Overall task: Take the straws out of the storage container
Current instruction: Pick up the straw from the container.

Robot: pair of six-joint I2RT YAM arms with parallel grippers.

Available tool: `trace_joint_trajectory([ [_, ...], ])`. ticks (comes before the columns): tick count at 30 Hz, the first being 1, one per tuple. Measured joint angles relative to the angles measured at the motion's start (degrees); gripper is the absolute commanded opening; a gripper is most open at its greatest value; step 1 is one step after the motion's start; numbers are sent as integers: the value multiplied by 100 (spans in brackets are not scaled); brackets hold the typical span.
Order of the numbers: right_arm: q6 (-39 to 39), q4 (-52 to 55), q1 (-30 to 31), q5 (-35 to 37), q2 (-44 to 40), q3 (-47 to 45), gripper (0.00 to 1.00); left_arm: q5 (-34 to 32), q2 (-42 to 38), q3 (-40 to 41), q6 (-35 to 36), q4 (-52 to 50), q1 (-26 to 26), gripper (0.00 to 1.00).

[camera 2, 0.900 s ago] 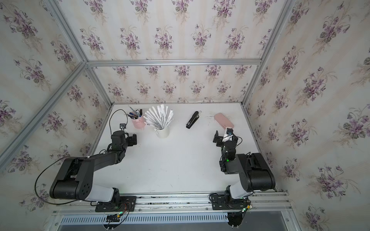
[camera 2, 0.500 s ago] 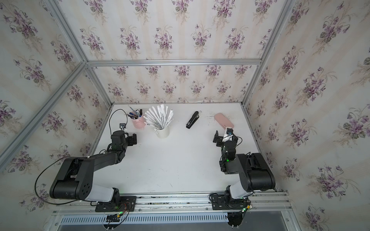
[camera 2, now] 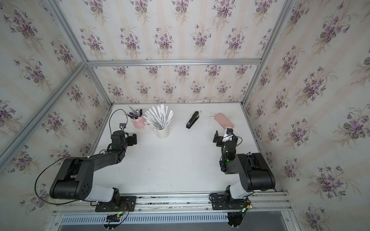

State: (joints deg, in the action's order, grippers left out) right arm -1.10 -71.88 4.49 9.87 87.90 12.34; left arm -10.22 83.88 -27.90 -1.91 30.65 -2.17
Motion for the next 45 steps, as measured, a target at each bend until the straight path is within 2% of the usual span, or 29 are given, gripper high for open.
trace_joint_trajectory([
  [4,-2,345,0,0,-332,79,86,-2,-15,0,0,-7,0,96],
  [8,-144,1886,2,20,-1370,944,77,-28,-422,-382,-4,-756,-9,95],
  [11,-332,2944,13,-116,-2046,1429,72,-101,-717,-833,-140,-1298,-11,91],
  [16,-645,3991,120,-990,-3071,1617,63,-105,-1023,-850,-356,-2223,-92,86],
  [20,-817,4463,409,-1928,-3298,1777,57,-31,-1615,-664,-518,-2538,-188,80],
  [25,-881,4778,1287,-2553,-2855,2157,53,195,-2524,-557,-645,-2835,-404,73],
  [32,-973,4765,2664,-2492,-1346,2896,43,739,-3469,-935,-807,-3510,-933,58],
  [34,-1108,4734,2940,-2380,-874,3136,42,927,-3501,-1178,-811,-3718,-1108,56],
  [35,-1119,4695,3045,-2369,-656,3254,42,1058,-3480,-1342,-811,-3849,-1215,52],
  [39,-1394,4446,3362,-2076,114,3707,38,1565,-3200,-2050,-820,-4378,-1585,53],
  [45,-1543,4260,3729,-1425,977,4310,32,2164,-2988,-2448,-879,-4830,-1661,54],
])
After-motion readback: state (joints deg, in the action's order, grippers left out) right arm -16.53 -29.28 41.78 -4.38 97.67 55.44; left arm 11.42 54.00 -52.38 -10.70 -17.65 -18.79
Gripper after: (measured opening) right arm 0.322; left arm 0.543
